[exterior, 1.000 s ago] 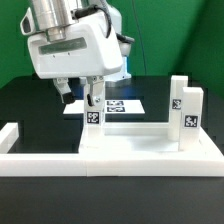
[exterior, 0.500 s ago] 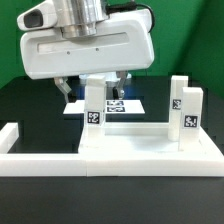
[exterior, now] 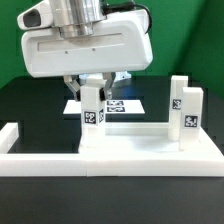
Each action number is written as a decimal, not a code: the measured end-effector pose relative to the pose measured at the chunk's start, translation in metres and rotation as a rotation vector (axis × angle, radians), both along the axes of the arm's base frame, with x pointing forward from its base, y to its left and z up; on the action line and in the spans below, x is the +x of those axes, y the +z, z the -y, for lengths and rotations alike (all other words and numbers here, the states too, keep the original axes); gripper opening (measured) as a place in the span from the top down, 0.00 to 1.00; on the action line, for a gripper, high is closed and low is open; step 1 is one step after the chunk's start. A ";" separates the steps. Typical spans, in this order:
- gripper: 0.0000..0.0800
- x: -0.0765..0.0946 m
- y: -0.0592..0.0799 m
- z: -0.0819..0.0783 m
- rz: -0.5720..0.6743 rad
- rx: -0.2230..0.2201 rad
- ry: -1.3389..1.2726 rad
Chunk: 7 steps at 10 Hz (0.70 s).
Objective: Assemble desk
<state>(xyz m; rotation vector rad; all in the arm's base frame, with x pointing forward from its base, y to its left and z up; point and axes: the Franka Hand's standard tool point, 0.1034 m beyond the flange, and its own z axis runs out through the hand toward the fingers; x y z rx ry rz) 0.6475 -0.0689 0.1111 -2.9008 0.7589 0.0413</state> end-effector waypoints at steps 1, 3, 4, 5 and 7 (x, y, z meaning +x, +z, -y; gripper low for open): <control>0.64 0.000 0.000 0.000 -0.010 0.001 -0.066; 0.64 0.000 0.000 0.000 -0.029 0.002 -0.205; 0.64 0.001 0.000 -0.003 -0.053 -0.004 -0.369; 0.64 0.001 -0.002 -0.005 -0.089 0.002 -0.630; 0.64 0.004 -0.001 0.002 -0.155 0.085 -0.961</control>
Offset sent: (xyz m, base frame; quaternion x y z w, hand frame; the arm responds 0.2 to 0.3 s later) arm -0.0081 -0.0072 0.0052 -0.0822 0.0297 0.2951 0.9515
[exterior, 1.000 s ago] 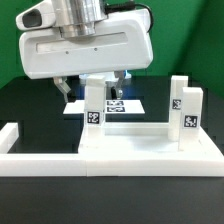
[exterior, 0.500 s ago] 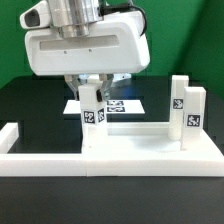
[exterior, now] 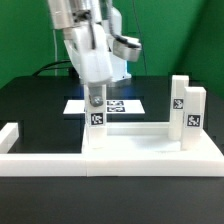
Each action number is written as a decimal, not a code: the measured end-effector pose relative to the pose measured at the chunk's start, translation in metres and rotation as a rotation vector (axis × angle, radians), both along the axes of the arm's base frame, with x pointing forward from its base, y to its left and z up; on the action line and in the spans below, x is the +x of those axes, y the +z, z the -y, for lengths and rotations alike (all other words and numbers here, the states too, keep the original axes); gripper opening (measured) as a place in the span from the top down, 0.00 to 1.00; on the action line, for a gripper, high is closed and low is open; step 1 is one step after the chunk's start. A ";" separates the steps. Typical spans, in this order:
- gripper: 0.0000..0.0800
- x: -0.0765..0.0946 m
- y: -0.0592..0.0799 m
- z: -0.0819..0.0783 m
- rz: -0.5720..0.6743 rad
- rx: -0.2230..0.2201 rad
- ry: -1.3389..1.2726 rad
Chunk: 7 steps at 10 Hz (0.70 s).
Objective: Assemble desk
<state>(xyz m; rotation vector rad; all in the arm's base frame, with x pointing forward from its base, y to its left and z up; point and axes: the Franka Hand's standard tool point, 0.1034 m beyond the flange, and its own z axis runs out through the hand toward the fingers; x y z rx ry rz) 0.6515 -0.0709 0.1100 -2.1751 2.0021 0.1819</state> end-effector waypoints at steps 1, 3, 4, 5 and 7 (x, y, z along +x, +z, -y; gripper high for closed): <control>0.64 -0.001 0.000 0.008 -0.005 0.009 -0.038; 0.50 -0.001 -0.001 0.007 0.000 0.005 -0.014; 0.29 0.001 -0.001 0.008 0.042 -0.018 0.085; 0.29 0.002 -0.004 0.007 0.119 -0.059 0.277; 0.19 -0.008 -0.013 0.001 0.171 -0.071 0.562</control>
Offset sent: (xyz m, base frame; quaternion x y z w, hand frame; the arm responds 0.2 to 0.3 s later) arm 0.0000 0.0000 0.0000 0.0000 0.0000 0.0000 1.0000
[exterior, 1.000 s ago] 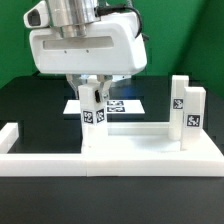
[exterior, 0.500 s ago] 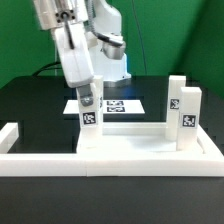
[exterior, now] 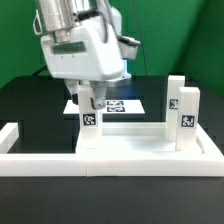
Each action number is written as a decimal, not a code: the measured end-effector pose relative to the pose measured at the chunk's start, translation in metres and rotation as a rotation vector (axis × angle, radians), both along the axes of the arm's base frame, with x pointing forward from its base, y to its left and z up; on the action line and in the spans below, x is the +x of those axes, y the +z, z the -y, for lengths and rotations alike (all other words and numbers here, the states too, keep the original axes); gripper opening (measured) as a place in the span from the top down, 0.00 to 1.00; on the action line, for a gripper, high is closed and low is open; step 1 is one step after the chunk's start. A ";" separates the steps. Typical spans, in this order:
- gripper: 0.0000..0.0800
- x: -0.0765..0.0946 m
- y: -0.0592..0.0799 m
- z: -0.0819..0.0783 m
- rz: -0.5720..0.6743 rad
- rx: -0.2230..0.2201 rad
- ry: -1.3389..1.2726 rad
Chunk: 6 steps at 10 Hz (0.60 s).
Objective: Assemble desk
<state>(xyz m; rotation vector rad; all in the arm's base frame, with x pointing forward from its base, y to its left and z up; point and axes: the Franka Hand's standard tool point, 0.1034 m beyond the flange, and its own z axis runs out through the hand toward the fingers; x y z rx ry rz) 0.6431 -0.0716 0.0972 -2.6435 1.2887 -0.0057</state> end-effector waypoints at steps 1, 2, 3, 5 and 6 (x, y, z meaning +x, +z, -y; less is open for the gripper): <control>0.19 0.000 0.000 0.001 0.008 -0.006 0.043; 0.19 0.000 0.000 0.003 0.017 -0.019 0.115; 0.19 -0.001 0.000 0.004 0.026 -0.028 0.177; 0.19 0.006 0.014 0.010 0.044 -0.078 0.545; 0.19 0.010 0.021 0.004 0.043 -0.099 0.760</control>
Offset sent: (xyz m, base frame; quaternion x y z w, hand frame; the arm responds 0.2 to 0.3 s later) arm 0.0000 0.0000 0.0000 0.0000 0.0000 -0.1296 0.9916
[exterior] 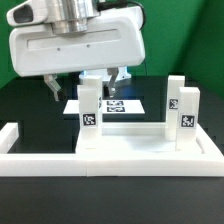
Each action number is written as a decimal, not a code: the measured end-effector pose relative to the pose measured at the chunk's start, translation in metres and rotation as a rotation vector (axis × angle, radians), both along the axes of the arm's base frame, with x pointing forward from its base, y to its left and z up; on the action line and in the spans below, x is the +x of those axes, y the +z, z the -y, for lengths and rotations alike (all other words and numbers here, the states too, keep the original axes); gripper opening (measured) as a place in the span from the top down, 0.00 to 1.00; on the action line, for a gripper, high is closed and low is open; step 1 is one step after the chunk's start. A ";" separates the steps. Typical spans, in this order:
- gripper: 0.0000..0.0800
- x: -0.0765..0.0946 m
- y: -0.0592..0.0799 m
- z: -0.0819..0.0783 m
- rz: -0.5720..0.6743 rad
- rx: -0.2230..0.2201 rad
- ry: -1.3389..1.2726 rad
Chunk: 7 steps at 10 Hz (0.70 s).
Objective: Assemble desk
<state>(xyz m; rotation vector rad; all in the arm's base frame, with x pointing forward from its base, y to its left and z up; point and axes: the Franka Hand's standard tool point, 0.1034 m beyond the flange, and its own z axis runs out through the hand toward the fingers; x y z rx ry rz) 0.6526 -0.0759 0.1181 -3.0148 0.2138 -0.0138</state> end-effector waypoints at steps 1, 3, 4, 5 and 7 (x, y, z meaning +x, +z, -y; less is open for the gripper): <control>0.19 -0.001 -0.003 0.002 -0.008 0.001 -0.086; 0.24 -0.001 -0.003 0.003 -0.019 0.001 -0.170; 0.41 -0.001 -0.003 0.003 -0.027 0.002 -0.235; 0.58 -0.001 -0.003 0.003 -0.036 0.003 -0.310; 0.64 -0.001 -0.003 0.003 -0.051 0.006 -0.444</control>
Offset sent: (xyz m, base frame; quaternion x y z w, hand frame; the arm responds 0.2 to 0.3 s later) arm 0.0000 0.0000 0.0000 0.0000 0.0000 0.1296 0.9916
